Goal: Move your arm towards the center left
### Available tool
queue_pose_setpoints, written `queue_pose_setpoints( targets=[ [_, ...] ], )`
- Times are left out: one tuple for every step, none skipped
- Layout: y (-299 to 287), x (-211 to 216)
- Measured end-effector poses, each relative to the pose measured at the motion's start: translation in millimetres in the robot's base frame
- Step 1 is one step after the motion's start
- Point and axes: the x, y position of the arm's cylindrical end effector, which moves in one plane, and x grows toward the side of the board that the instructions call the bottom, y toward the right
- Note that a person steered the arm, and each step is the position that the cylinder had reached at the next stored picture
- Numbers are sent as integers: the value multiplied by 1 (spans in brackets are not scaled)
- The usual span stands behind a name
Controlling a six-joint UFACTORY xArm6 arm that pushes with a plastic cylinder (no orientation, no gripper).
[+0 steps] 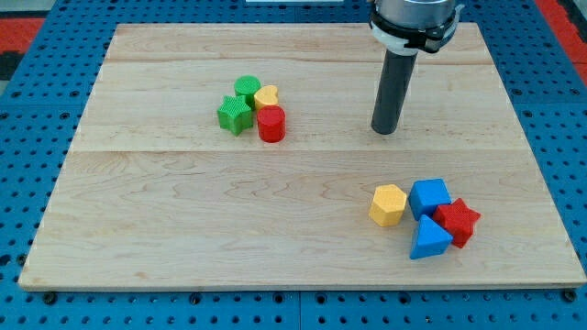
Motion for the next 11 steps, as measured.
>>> queue_pose_setpoints(
  targets=[
    [0, 0],
    [-1, -6],
    [-1, -6],
    [-2, -10],
    [-3, -10],
    [-6, -10],
    [-15, 33],
    [-102, 66],
    [-171, 70],
    [-207, 67],
    [-245, 56]
  ],
)
